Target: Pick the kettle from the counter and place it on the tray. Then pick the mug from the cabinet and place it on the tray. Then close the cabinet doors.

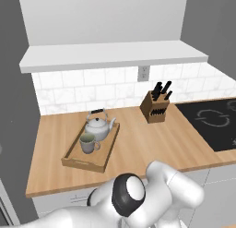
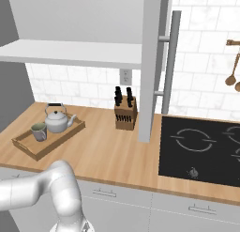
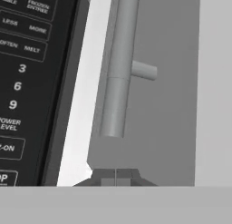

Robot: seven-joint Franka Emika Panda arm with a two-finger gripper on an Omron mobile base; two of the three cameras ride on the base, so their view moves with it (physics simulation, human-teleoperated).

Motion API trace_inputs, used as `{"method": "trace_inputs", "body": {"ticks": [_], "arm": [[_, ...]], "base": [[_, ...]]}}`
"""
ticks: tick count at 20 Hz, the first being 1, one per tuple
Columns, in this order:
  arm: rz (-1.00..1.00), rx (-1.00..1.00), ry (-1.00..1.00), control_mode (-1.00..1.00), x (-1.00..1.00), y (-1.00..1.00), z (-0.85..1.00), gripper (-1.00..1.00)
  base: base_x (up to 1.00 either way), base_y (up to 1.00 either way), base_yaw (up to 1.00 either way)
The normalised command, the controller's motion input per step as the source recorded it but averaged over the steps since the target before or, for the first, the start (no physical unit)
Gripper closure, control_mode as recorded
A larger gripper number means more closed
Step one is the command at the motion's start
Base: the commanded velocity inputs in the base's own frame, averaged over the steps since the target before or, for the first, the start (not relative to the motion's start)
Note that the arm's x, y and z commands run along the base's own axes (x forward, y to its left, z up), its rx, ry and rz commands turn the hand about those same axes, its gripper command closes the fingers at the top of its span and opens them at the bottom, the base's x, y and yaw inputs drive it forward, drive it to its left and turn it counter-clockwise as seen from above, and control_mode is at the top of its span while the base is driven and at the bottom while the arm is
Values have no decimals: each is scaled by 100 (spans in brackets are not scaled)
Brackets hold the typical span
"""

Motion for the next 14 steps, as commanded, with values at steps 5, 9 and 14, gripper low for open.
{"method": "trace_inputs", "body": {"ticks": [5,9,14], "arm": [[-7,0,0,-100,12,-20,4,100],[-4,0,-3,-100,12,-27,14,100],[-3,0,-6,-100,14,-40,11,100]], "base": [[0,0,0],[0,0,0],[0,0,0]]}}
